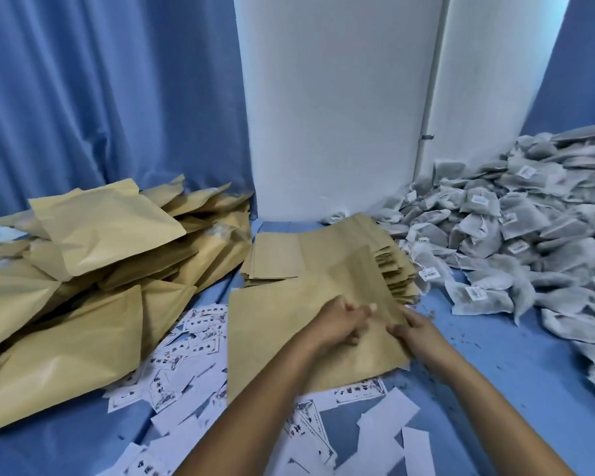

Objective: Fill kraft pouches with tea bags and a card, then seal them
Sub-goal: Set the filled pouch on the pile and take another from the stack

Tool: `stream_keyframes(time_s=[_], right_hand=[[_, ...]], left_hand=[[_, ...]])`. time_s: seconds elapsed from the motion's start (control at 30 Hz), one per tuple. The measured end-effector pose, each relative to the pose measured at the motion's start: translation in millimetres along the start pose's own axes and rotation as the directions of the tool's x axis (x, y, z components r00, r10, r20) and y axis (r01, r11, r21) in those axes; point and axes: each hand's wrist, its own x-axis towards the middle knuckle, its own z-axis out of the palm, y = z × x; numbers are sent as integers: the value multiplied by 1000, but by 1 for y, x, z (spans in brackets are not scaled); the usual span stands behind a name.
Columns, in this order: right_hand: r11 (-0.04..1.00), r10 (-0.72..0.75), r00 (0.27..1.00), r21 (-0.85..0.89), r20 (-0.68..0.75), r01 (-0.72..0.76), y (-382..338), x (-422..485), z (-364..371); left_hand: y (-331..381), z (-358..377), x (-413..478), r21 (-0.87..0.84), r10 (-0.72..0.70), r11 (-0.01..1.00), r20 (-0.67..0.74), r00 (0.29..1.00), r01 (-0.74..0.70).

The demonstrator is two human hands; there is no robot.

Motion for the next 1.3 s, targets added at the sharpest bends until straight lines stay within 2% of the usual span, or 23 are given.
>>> stream_keyframes(time_s=[0.03, 0.07, 0.13, 0.2, 0.3, 0.43, 0.6, 0.9, 1.3], right_hand=[[997, -52, 998, -52, 45, 54, 1, -6, 2], [989, -107, 990, -91, 94, 116, 3, -11, 3], [981, -164, 975, -83, 151, 178, 10, -14, -4], [990, -139, 979, 22, 148, 137, 15, -15, -16], [973, -60, 995, 229, 80, 41, 26, -13, -27], [971, -123, 989, 214, 77, 104, 37, -9, -31], [968, -130, 985, 227, 110, 103, 38, -7, -28], [963, -88, 993, 262, 73, 66, 39, -10, -26], [951, -46, 997, 309, 68, 23, 38, -10, -26]], left_hand=[[5, 18, 2, -105, 15, 994, 63, 998, -9], [9, 33, 6, -142, 43, 989, 68, 997, -33], [7, 54, 15, -212, 38, 976, 2, 999, -37], [1, 64, 21, -313, 9, 950, -6, 1000, -11], [-6, 69, 26, -354, 32, 935, 25, 999, -21], [-13, 66, 32, -276, 49, 959, -26, 998, -54], [-13, 62, 38, -189, 34, 981, -35, 999, -40], [-14, 59, 35, -204, -6, 979, 4, 1000, 7], [-11, 60, 34, -187, 18, 982, -18, 1000, -21]])
